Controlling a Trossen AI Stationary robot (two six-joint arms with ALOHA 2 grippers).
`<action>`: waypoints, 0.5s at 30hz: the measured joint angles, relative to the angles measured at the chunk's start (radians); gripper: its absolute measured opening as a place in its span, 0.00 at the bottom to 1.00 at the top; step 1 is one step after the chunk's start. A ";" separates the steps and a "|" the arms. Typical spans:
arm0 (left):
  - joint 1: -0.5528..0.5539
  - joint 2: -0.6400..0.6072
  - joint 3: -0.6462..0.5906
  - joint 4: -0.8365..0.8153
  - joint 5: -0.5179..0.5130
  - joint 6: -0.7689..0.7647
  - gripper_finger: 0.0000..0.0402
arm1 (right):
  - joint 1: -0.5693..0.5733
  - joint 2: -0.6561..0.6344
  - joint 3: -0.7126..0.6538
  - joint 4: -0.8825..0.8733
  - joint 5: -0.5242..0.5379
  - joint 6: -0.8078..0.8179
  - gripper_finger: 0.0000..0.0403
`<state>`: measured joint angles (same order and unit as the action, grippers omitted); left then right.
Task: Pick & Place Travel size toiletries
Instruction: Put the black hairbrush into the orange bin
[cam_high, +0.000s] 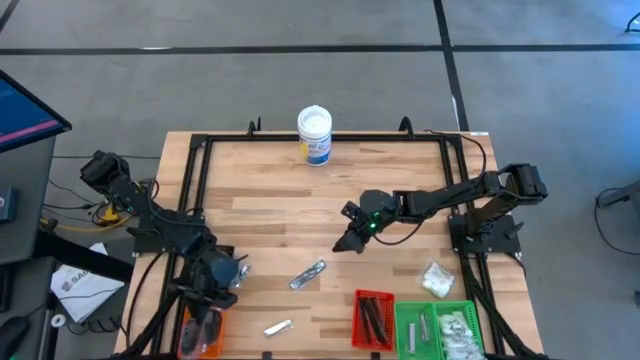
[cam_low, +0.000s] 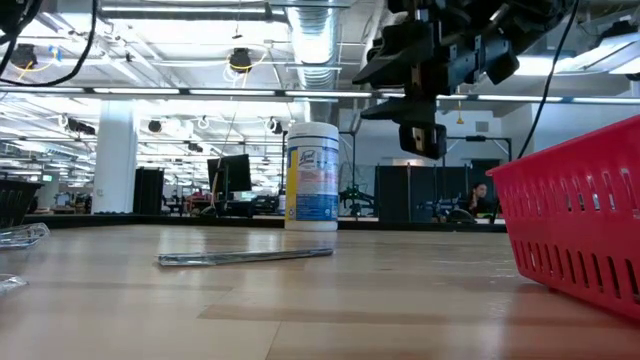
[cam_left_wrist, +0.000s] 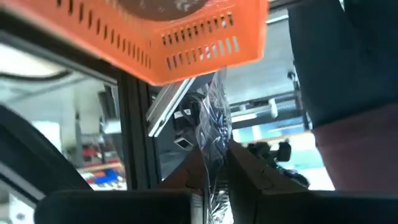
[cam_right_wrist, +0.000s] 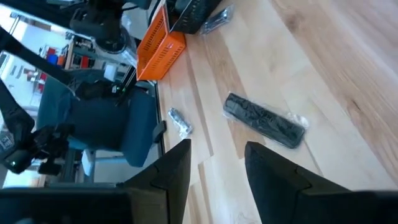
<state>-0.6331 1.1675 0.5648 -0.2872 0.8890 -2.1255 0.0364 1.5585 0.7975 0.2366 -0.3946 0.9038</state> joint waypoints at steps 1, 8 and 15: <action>-0.005 0.000 0.000 0.000 0.000 -0.031 0.06 | 0.000 0.000 0.000 0.003 -0.004 -0.010 0.36; -0.043 0.000 0.000 -0.046 0.061 -0.188 0.06 | 0.003 0.000 0.000 0.036 -0.028 -0.066 0.35; -0.047 0.072 0.000 -0.153 0.108 -0.198 0.06 | 0.002 -0.001 0.000 0.042 -0.044 -0.076 0.35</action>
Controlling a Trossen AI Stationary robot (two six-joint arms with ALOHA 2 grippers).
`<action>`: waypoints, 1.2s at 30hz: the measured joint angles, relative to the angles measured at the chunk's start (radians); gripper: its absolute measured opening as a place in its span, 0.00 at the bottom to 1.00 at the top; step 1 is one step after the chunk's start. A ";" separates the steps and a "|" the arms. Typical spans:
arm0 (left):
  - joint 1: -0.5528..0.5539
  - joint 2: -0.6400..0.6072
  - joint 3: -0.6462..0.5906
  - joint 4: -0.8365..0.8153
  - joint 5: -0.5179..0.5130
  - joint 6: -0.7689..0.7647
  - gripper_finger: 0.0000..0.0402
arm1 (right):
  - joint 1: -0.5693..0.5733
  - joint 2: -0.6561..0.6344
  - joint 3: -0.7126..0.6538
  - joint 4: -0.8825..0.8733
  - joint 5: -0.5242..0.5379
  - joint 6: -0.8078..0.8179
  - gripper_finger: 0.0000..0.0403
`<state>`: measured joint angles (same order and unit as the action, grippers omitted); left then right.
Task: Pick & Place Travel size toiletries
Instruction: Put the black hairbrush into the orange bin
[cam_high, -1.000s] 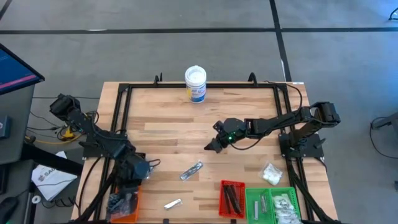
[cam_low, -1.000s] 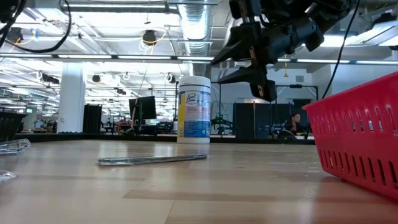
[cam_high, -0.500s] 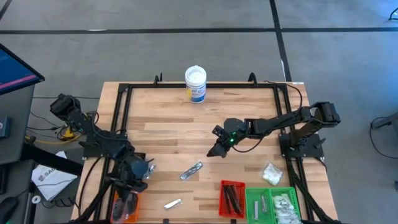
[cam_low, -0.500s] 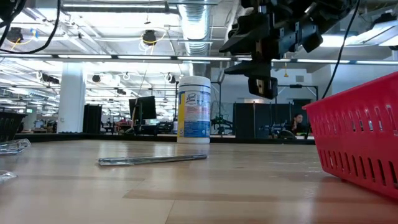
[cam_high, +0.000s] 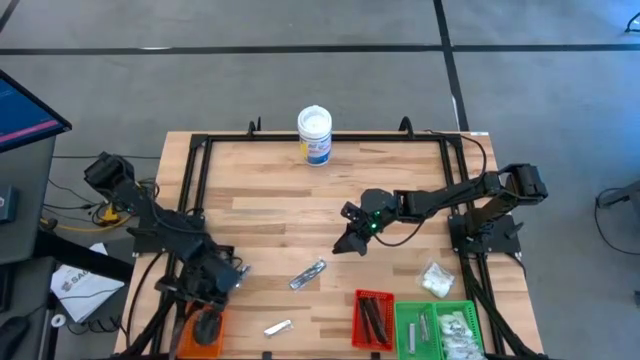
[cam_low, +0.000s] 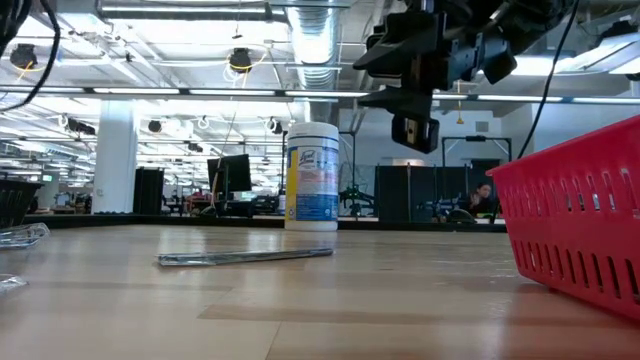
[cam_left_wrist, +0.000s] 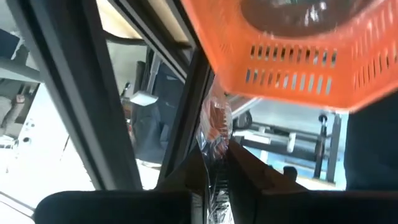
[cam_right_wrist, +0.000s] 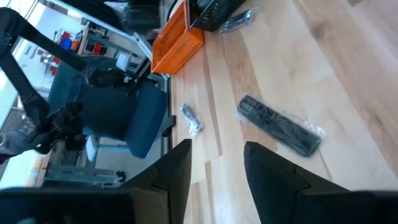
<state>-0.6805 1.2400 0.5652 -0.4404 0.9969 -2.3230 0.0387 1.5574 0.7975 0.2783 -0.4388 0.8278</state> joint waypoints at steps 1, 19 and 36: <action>0.005 0.015 0.000 0.000 0.002 0.000 0.06 | 0.000 0.000 0.000 0.000 -0.008 0.000 0.35; 0.031 0.183 0.017 0.005 0.034 0.035 0.12 | 0.000 0.000 0.000 0.012 -0.033 0.002 0.33; 0.070 0.190 0.017 0.105 -0.061 0.012 0.45 | 0.000 -0.001 0.000 0.024 -0.032 0.003 0.34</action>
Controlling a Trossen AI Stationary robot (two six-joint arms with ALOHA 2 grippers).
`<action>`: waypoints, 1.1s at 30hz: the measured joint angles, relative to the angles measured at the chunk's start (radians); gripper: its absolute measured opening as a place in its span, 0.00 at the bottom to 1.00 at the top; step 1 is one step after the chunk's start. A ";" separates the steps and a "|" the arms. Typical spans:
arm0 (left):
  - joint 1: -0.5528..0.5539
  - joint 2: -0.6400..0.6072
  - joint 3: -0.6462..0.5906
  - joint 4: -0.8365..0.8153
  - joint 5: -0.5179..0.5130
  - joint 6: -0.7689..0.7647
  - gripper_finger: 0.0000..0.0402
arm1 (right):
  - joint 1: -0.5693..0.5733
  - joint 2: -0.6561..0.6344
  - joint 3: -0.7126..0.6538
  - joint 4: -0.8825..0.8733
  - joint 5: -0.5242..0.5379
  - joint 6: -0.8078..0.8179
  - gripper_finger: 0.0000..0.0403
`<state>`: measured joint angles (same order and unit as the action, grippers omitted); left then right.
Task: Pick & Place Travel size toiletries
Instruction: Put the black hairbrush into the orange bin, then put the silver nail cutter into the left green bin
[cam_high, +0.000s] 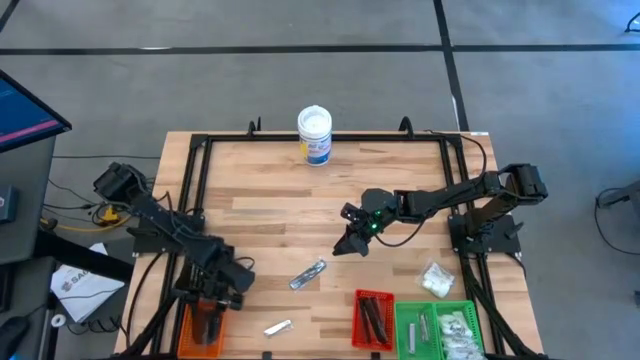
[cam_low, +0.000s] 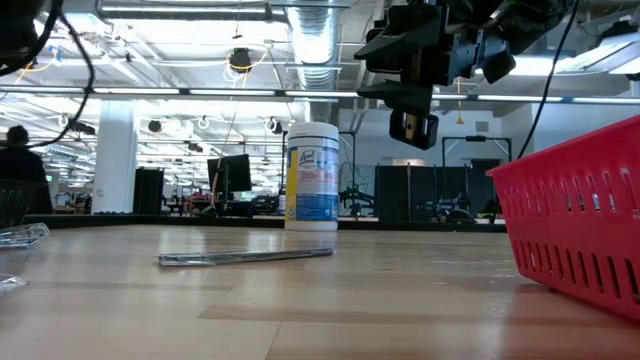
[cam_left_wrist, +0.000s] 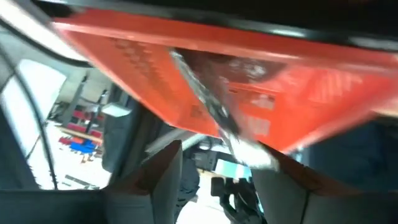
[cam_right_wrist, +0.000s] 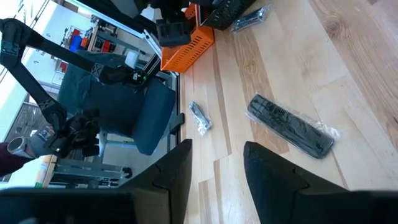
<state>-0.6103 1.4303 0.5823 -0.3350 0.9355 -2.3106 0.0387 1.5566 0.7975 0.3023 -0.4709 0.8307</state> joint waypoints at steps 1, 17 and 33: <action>0.005 0.000 0.000 0.021 -0.006 0.000 0.45 | 0.000 0.000 0.000 0.000 0.000 0.000 0.34; -0.042 -0.163 0.000 0.113 -0.332 -0.008 0.41 | 0.000 0.000 0.000 -0.001 -0.003 0.000 0.34; 0.074 -0.351 0.000 0.148 -0.987 0.239 0.35 | -0.007 0.000 0.000 0.088 -0.185 0.000 0.35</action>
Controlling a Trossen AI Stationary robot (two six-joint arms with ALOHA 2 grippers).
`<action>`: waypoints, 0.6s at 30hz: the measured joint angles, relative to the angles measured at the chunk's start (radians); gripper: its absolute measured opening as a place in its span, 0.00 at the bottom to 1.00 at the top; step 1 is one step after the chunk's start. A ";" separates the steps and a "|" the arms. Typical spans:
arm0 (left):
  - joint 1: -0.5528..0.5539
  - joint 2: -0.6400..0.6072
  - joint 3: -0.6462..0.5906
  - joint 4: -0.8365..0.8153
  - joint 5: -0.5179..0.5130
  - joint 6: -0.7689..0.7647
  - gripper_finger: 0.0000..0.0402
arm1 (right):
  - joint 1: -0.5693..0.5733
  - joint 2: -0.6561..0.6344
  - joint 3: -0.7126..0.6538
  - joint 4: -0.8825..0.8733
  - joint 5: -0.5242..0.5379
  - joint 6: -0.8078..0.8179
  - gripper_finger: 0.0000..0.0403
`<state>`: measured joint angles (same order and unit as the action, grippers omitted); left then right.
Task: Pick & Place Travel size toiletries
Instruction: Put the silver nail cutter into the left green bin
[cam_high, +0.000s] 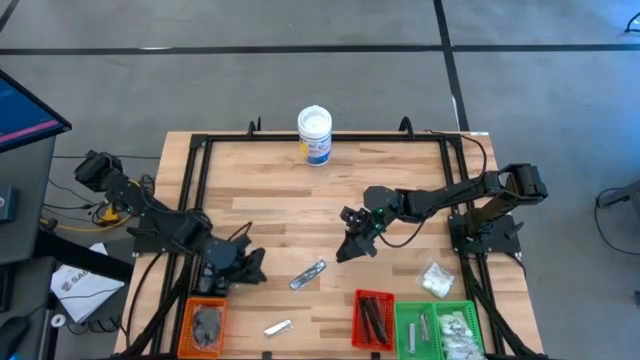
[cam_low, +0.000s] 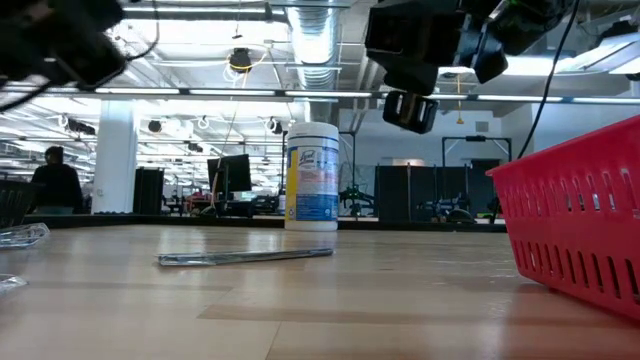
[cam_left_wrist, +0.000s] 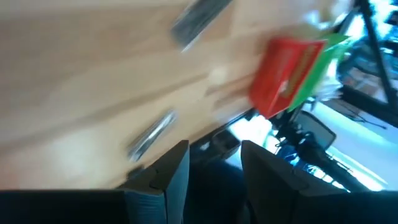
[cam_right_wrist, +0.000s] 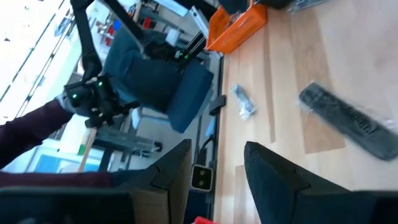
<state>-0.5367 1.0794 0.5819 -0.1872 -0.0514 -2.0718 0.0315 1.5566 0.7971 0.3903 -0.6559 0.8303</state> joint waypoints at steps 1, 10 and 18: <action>0.016 0.001 0.000 0.010 -0.006 0.035 0.35 | 0.000 0.000 0.000 0.000 -0.009 0.000 0.35; 0.124 0.008 0.000 0.039 0.007 0.336 0.33 | 0.000 0.000 0.000 0.003 -0.054 0.031 0.30; 0.224 0.008 0.000 0.001 0.154 0.588 0.19 | -0.012 0.000 0.000 0.011 -0.050 0.073 0.25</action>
<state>-0.3125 1.0870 0.5823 -0.1866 0.1030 -1.4843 0.0194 1.5566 0.7972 0.4015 -0.7054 0.9036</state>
